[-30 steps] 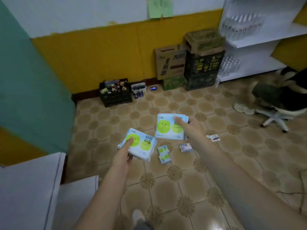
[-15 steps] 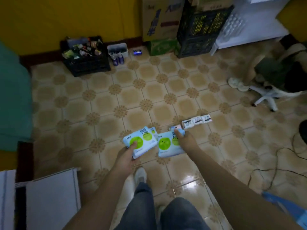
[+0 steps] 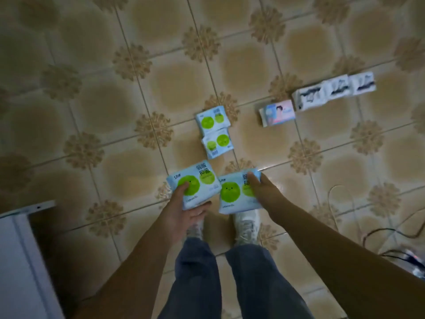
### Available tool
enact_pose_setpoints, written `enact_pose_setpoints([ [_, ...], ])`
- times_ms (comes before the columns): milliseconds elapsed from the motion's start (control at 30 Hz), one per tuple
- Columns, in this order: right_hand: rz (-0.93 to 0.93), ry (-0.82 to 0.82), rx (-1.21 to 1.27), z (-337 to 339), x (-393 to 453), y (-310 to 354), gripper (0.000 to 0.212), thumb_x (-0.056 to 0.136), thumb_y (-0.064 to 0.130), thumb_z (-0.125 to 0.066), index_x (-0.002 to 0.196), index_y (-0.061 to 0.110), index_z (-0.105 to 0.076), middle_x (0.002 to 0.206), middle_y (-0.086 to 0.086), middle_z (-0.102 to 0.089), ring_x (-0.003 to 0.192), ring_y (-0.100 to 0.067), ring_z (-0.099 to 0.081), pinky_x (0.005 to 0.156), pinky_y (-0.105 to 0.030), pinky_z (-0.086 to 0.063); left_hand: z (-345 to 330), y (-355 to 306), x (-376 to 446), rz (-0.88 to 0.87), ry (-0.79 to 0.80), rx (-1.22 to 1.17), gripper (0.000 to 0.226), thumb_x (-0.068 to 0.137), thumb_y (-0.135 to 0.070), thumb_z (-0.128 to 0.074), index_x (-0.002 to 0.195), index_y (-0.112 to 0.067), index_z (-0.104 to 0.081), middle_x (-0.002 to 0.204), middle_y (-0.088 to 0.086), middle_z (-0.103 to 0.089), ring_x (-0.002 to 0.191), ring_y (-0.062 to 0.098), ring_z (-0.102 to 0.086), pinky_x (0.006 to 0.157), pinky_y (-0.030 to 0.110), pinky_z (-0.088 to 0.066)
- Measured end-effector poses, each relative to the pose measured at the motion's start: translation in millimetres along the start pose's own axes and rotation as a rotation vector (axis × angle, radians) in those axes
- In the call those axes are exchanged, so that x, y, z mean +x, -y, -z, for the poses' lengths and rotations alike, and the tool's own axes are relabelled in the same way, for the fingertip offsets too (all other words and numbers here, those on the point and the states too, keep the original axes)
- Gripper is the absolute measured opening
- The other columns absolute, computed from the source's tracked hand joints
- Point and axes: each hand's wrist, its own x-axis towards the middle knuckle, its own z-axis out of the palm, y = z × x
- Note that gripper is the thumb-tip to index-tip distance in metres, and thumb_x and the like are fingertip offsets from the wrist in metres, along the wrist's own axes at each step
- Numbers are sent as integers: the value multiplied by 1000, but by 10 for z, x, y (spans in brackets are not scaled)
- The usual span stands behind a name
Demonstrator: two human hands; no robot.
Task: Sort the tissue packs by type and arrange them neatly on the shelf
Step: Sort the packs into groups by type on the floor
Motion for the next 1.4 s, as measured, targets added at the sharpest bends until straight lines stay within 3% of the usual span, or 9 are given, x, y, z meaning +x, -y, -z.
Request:
enact_pose_setpoints([
  [100,-42,60,81,-270,774,-394,34,98,23,-55,132,17,-52,118,-16,-65,89,-23,-65,79,-32,-55,117,190,905,-27,42,58,41,99,-38,-51,135,-18,-52,122,17,-68,107,36,-68,90,43,-56],
  [200,28,-21,-22,-462,1400,-600,32,95,15,-59,126,14,-51,106,-7,-62,84,-17,-60,65,-23,-48,274,270,1641,-168,-18,236,34,98,-32,-58,128,-16,-60,112,10,-73,89,21,-74,82,38,-56],
  [300,113,-108,-126,-590,1867,-655,43,93,19,-64,129,6,-45,109,-8,-57,89,-18,-57,67,-19,-46,498,245,2126,-307,-86,408,36,96,-29,-62,129,-14,-61,109,1,-74,93,16,-73,78,35,-58],
  [500,200,-163,-380,-755,2304,-632,38,97,21,-55,130,4,-48,119,-17,-60,100,-28,-57,78,-28,-38,549,-192,2493,-433,-154,340,28,99,-21,-56,126,-12,-56,109,0,-67,83,6,-68,55,14,-55],
  [667,213,-217,-406,-790,2421,-632,31,99,23,-51,125,7,-51,114,-16,-61,93,-25,-53,77,-31,-38,394,-670,2822,-509,-132,313,32,97,-25,-61,127,-16,-54,124,7,-64,110,27,-66,81,38,-57],
  [800,165,-335,-637,-802,2444,-669,51,97,49,-48,130,10,-47,122,-17,-45,111,-39,-48,83,-41,-40,218,-928,3113,-526,-178,269,45,95,-27,-65,135,-8,-54,127,12,-66,111,28,-67,94,48,-55],
  [967,-98,-353,-389,-917,2405,-706,80,94,62,-44,144,2,-31,140,-22,-43,127,-40,-47,102,-47,-38,-28,-961,3152,-573,-503,565,54,93,-37,-64,134,-6,-51,121,8,-59,106,23,-59,94,37,-51],
  [1133,-59,-293,-259,-974,2500,-692,67,95,57,-48,132,1,-47,125,-23,-57,114,-37,-57,84,-36,-42,31,-920,3227,-496,-509,451,55,89,-42,-69,127,-4,-58,122,15,-65,109,31,-64,92,43,-55],
  [1400,-30,-255,-312,-920,2546,-736,63,94,60,-47,127,6,-51,120,-18,-58,108,-35,-58,86,-38,-45,-24,-1157,3298,-559,-605,533,42,93,-33,-64,124,-4,-61,122,18,-65,111,35,-63,94,48,-53],
])
